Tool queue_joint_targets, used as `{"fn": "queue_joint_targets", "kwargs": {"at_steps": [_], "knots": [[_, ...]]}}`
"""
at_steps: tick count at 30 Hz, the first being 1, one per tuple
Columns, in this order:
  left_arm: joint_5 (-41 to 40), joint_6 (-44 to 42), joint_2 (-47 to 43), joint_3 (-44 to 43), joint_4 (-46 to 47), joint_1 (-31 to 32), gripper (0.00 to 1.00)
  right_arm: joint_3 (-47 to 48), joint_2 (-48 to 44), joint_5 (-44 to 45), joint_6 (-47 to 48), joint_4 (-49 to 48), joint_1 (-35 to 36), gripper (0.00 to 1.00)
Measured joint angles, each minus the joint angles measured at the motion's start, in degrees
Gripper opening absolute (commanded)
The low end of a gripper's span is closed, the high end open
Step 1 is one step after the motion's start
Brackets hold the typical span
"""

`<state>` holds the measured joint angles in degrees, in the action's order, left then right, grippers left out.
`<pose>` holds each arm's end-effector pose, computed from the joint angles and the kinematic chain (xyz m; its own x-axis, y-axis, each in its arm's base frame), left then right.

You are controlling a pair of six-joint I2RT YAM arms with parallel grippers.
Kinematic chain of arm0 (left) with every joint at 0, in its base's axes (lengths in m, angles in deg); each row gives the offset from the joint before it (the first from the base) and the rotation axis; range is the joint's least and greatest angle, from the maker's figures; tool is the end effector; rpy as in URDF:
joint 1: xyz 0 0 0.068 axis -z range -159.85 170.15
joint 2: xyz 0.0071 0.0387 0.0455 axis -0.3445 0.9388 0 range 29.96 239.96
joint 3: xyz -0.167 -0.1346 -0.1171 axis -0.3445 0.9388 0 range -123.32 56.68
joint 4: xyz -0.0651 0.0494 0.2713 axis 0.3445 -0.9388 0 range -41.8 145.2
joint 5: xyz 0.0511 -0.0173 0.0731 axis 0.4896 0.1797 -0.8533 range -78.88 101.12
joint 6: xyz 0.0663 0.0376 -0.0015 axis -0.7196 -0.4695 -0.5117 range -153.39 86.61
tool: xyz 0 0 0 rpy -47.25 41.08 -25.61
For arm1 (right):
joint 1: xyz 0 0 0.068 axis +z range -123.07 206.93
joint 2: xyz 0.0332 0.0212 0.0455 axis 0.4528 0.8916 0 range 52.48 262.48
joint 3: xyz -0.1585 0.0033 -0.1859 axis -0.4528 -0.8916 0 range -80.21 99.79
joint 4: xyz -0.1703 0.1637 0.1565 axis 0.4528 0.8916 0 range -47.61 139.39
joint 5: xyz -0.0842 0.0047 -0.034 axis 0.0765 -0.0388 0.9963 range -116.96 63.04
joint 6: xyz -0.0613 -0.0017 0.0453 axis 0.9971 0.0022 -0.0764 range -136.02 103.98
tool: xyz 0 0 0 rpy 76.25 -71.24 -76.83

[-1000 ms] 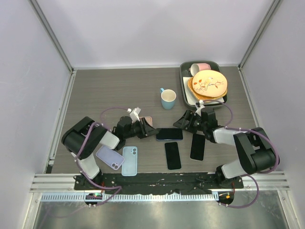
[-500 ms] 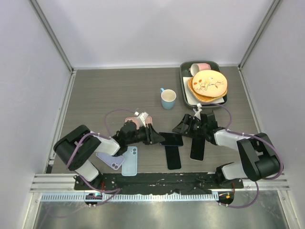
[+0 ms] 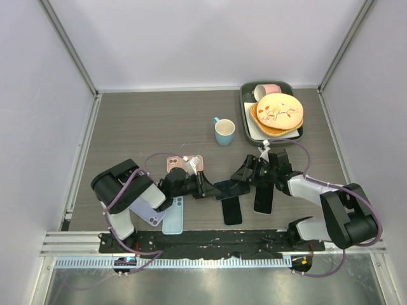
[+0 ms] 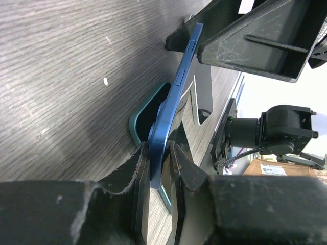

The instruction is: Put the phone into the phone case

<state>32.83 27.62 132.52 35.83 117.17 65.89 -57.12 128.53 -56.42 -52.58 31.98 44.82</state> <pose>0.1888 -0.2280 0.0403 -0.9089 -0.2317 -0.3468 0.2340 0.4050 -0.8839 0.2461 0.1129 0.0750 -0.8816 0.2603 -0.3937 -0.1086 0.6999 0.7060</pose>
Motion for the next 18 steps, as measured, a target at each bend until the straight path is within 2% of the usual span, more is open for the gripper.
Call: {"fn": "queue_joint_targets", "kwargs": {"at_steps": [5, 9, 15, 18], "knots": [[0.09, -2.99, -4.09, -2.91, -7.21, 0.02, 0.00, 1.77, -1.97, 1.64, 1.66, 4.59, 0.00, 0.85], [0.61, -7.19, -10.25, -6.71, -16.17, -1.60, 0.00, 5.86, -3.72, 1.90, 3.43, 6.95, -0.11, 0.96], [9.29, -10.82, -16.02, -10.38, -21.16, -11.50, 0.00, 12.20, -7.78, -0.20, 5.38, 7.34, -1.40, 0.99], [12.11, -13.90, -18.84, -12.22, -27.28, -16.85, 0.00, 14.29, -9.94, -3.19, 5.46, 6.78, -3.39, 0.98]]}}
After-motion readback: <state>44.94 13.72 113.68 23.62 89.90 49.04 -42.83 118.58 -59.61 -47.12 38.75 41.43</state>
